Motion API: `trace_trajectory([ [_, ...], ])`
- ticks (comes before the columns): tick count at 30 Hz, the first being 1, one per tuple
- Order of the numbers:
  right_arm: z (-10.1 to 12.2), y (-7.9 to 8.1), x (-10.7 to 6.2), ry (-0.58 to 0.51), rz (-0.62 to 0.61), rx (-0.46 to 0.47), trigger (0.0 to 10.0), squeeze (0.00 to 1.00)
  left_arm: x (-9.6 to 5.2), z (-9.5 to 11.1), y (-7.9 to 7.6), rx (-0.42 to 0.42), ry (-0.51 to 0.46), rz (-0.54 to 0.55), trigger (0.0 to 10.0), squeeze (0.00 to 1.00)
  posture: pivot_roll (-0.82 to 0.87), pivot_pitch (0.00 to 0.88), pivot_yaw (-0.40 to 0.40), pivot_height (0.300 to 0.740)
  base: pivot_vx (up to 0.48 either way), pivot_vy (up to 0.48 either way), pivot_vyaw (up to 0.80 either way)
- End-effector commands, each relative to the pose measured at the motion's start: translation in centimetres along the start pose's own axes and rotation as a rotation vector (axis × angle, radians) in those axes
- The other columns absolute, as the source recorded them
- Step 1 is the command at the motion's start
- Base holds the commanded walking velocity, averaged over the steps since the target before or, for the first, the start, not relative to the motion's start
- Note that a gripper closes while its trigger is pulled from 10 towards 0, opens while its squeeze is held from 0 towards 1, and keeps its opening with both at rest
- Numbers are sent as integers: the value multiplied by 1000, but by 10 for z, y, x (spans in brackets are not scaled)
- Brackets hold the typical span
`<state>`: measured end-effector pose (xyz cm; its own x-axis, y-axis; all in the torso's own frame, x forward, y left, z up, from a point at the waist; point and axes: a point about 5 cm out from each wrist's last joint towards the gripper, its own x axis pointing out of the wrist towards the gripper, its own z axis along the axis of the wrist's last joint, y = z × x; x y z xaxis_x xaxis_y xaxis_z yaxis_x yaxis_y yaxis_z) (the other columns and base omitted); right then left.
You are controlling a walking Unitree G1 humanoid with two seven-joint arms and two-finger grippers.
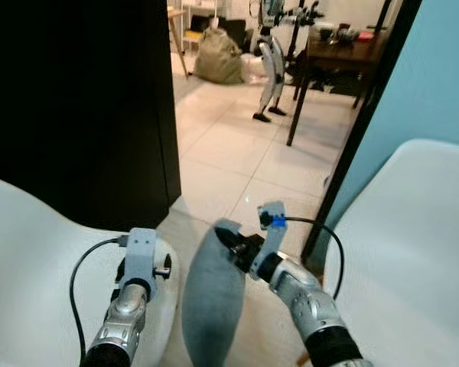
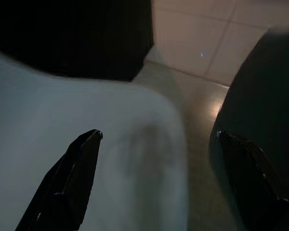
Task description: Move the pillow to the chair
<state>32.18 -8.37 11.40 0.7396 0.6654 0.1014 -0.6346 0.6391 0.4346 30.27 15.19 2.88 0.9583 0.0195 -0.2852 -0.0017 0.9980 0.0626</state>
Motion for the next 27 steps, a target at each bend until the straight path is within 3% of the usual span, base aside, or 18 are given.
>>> trace_trajectory([
  [1, 27, 13, 8, -123, 89, -15, 10000, 0, -1, -4, -1, 1, 20, -11, 10000, 0, -5, 0, -46, 740, 0, 0, 738],
  [3, 33, 16, 10, -150, 106, -11, 10000, 0, -1, -4, -2, 0, 19, -13, 10000, 0, -5, 0, -46, 740, 0, 0, 738],
  [4, 48, 24, 15, -213, 140, -12, 10000, 0, -1, -3, -3, -4, 17, -16, 10000, 0, -2, 0, -50, 740, 0, 0, 725],
  [10, 62, 33, 26, -244, 159, -55, 10000, 0, -1, -2, -6, -9, 16, -22, 10000, 0, -1, 0, -55, 740, 0, 0, 723],
  [12, 54, 32, 32, -173, 122, -124, 10000, 0, -1, -1, -8, -12, 13, -27, 10000, 0, 4, 0, -63, 740, 0, 0, 725],
  [17, 42, 31, 36, -100, 96, -176, 10000, 0, -1, -1, -10, -15, 10, -30, 10000, 0, 8, 0, -68, 740, 0, 0, 725],
  [19, 21, 28, 40, 15, 49, -234, 10000, 0, -2, -2, -11, -18, 10, -31, 10000, 0, 11, 0, -78, 740, 0, 0, 722],
  [23, 6, 26, 41, 90, 5, -257, 10000, 0, -3, -4, -11, -18, 14, -29, 10000, 0, 16, 0, -82, 740, 0, 0, 722],
  [27, -12, 19, 41, 201, -82, -362, 10000, 0, -5, -5, -10, -21, 17, -21, 10000, 0, 24, 0, -91, 740, 0, 0, 478],
])
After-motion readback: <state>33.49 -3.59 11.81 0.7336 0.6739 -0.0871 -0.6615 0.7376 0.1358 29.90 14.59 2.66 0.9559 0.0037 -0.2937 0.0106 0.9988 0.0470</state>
